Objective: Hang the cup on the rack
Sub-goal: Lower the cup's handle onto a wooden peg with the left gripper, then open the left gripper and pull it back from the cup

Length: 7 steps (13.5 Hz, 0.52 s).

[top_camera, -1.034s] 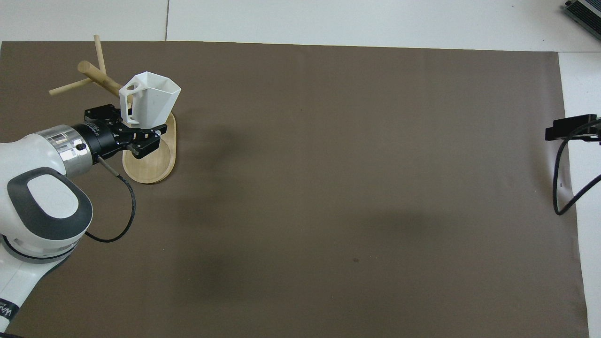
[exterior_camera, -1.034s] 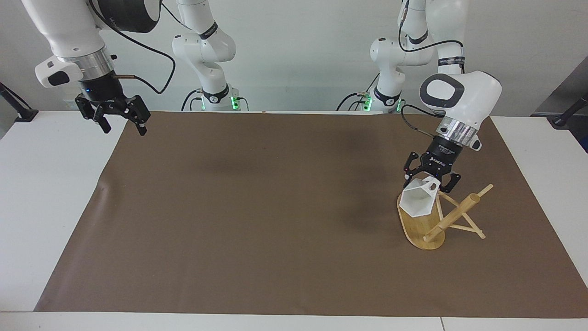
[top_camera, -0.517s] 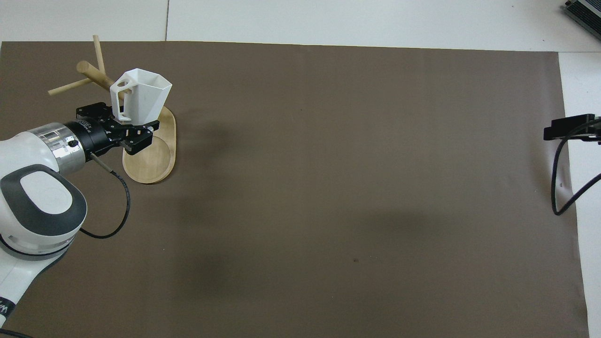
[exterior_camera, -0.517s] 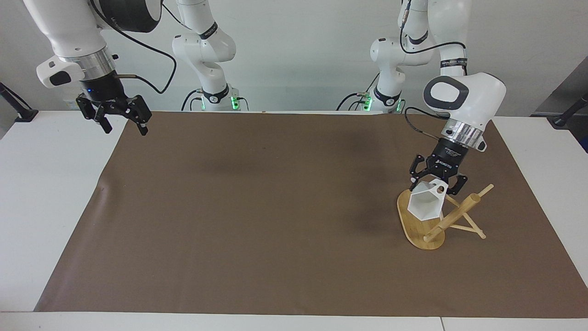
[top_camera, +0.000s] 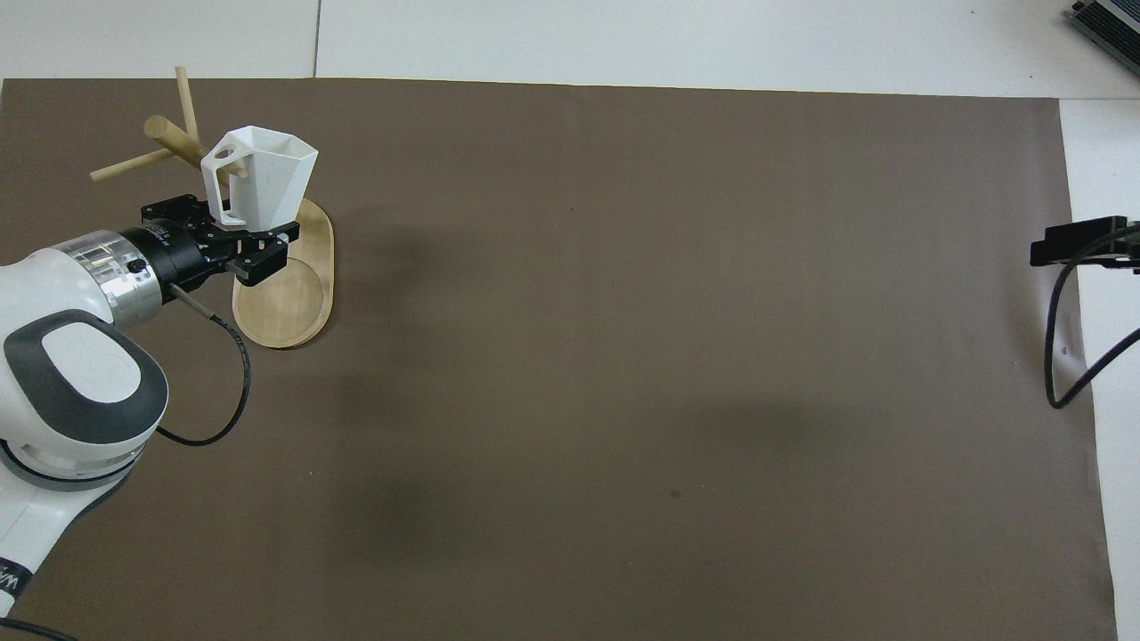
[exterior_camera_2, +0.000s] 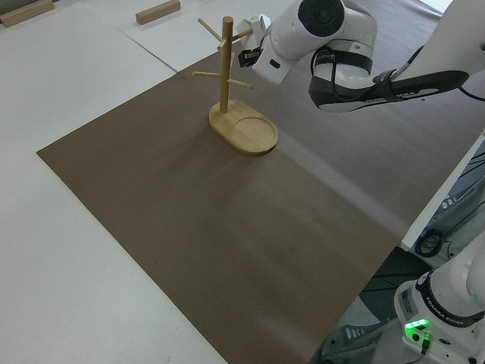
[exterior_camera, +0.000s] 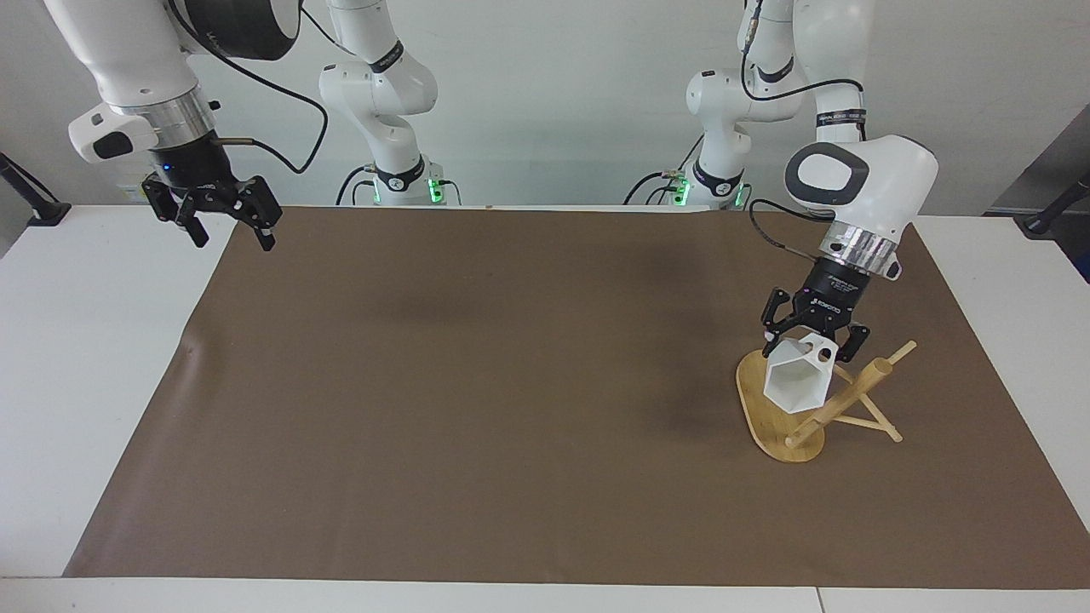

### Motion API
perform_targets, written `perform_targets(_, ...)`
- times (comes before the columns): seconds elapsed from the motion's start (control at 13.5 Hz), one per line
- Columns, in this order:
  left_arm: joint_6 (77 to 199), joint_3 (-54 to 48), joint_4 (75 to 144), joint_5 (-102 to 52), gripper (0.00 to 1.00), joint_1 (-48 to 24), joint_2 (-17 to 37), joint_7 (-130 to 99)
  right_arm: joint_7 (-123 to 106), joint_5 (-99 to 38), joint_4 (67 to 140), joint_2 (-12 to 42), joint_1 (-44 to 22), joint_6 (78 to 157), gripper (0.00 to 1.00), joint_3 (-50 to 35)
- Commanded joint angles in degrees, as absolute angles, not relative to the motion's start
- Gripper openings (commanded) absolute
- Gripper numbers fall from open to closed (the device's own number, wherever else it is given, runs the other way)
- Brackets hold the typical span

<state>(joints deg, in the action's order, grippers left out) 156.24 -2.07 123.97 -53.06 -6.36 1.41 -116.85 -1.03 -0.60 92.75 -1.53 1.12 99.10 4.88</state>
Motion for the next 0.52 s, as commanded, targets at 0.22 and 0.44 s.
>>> perform_targets(0.22, 159.7, -2.5, 123.2, -52.0, 0.0, -6.2, 2.4, -123.7, -2.5, -1.1, 92.3, -1.4, 1.5, 97.6, 1.0, 4.7)
perform_targets(0.44, 162.1, -2.5, 123.7, -52.0, 0.0, -6.7, 2.5, -127.4, -2.5, -1.2, 92.3, -1.4, 1.5, 97.6, 1.0, 4.7)
